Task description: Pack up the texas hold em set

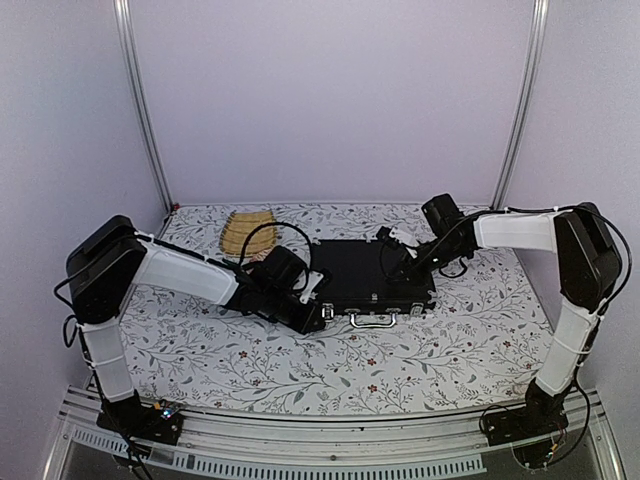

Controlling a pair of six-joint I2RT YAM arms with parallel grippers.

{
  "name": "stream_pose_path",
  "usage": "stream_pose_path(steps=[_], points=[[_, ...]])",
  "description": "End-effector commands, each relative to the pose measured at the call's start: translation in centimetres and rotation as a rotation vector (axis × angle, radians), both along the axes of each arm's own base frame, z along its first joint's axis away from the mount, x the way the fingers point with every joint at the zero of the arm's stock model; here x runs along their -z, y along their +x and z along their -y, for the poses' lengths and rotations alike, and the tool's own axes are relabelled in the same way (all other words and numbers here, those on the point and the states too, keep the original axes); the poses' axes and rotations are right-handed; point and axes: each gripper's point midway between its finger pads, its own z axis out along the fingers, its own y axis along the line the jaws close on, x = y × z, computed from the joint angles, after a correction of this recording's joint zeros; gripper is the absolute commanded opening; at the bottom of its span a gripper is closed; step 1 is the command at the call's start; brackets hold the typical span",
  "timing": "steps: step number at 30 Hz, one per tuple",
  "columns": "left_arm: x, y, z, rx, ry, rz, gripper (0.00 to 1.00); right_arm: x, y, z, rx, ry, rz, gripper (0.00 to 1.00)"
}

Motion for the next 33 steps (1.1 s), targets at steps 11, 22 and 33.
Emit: stream_pose_path(steps=[11, 22, 33], points=[[1.8, 4.1, 0.6, -0.12, 0.027, 0.164, 0.0, 3.2, -0.8, 0.8, 0.002, -0.049, -0.087, 0.18], [0.4, 5.9, -2.2, -0.343, -0.017, 0.338, 0.0, 5.3, -1.9, 1.1, -0.017, -0.079, -0.159, 0.18], [-4.0, 2.9, -2.3, -0.183, 0.023, 0.418, 0.14, 5.0, -1.9, 1.1, -0.017, -0.078, -0.153, 0.18]])
